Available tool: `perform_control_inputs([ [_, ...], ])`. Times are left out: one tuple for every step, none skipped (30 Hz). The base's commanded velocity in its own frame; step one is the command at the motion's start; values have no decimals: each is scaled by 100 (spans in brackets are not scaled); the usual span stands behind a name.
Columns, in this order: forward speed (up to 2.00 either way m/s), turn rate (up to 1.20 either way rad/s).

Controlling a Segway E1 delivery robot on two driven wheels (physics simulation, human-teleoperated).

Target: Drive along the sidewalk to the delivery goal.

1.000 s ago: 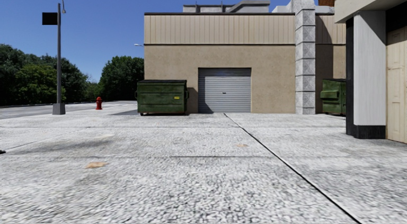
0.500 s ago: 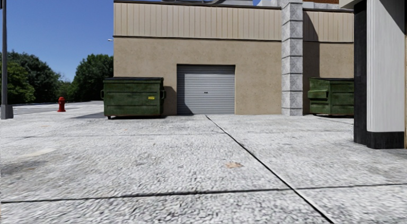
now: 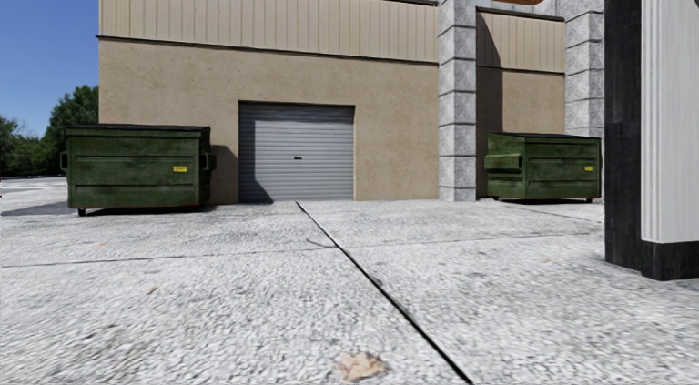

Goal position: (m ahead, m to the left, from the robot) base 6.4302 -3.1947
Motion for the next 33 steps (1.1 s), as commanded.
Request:
perform_control_inputs([
  [200,-42],
  [200,-42],
  [200,-42],
  [200,-42],
  [200,-42],
  [200,-42],
  [200,-42],
  [200,-42],
  [200,-42],
  [200,-42],
  [200,-42],
  [200,-42],
  [200,-42],
  [200,-42],
  [200,-42],
  [200,-42],
  [200,-42],
  [200,-42],
  [200,-42],
  [200,-45],
  [200,-45],
  [200,-49],
  [200,-50],
  [200,-51],
  [200,-51],
  [200,-51],
  [200,-51],
  [200,-51],
  [200,-51],
  [200,-51],
  [196,-51],
  [193,-51],
  [191,-51],
])
